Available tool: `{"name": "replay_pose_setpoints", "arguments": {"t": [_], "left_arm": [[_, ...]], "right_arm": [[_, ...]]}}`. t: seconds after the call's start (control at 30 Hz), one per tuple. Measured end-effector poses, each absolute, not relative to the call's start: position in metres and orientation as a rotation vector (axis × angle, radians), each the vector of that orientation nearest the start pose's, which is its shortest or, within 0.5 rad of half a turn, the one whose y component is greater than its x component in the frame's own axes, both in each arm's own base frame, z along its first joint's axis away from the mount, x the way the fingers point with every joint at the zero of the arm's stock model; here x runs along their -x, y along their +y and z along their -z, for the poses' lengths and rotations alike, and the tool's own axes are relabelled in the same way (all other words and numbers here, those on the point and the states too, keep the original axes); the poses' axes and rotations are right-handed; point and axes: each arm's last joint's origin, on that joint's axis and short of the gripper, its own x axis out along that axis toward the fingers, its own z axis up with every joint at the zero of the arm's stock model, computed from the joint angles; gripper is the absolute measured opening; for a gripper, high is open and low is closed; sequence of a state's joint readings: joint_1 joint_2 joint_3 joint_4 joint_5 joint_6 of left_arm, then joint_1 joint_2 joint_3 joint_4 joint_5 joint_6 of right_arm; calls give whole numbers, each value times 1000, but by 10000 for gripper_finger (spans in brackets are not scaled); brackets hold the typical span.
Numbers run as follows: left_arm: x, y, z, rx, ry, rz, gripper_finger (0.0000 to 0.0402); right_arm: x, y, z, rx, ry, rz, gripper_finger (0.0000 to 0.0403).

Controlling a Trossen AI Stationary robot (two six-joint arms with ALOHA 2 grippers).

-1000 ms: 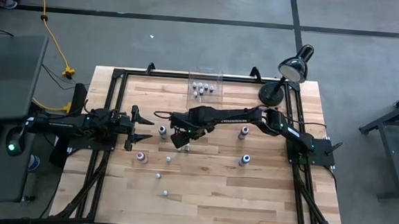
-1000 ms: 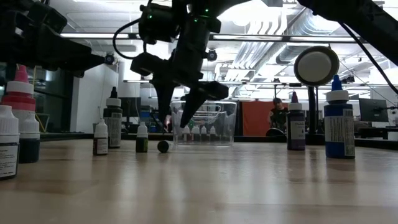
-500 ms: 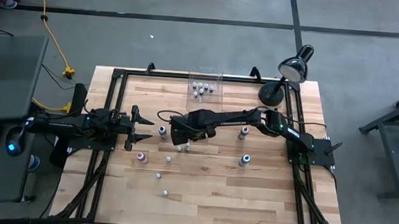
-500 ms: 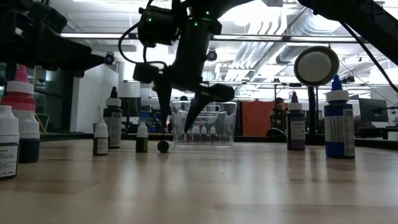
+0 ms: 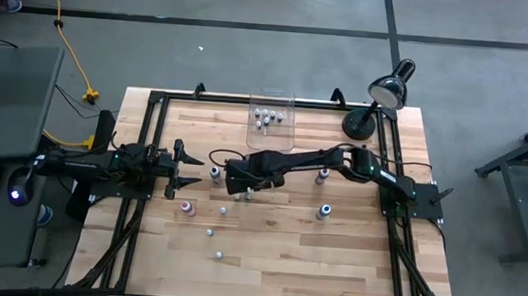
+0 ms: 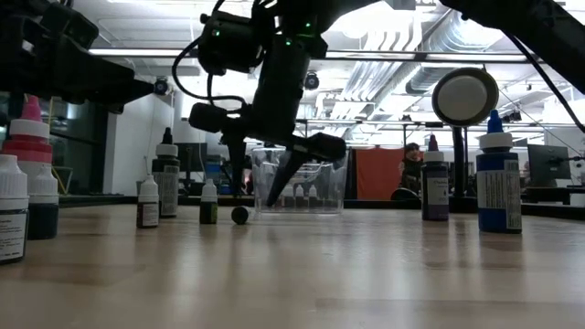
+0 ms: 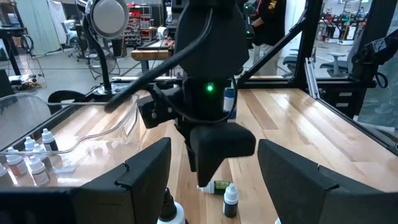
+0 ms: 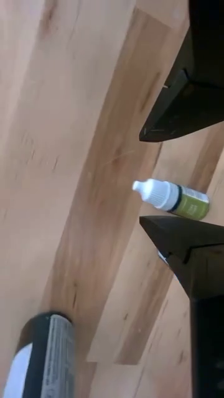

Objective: Pick & Place food coloring
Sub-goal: Put the small food coloring bottle into the transparent bin

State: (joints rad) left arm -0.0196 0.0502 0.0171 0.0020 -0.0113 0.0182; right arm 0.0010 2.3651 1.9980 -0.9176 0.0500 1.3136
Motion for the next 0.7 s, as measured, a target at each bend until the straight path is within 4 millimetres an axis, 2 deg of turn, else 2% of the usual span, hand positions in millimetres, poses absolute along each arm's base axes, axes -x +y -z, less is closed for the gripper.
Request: {"name": "replay_pose_setpoints", "arguments": {"t": [0.23,0.7], "left_arm": [[-100,-2,-166,-19,31,9,239],[-100,-2,-166,-19,31,8,239]], "right_arm": [[-492,0,-151,-1134,1066,835,195],[-492,0,-148,-1135,1073,838,192]]}}
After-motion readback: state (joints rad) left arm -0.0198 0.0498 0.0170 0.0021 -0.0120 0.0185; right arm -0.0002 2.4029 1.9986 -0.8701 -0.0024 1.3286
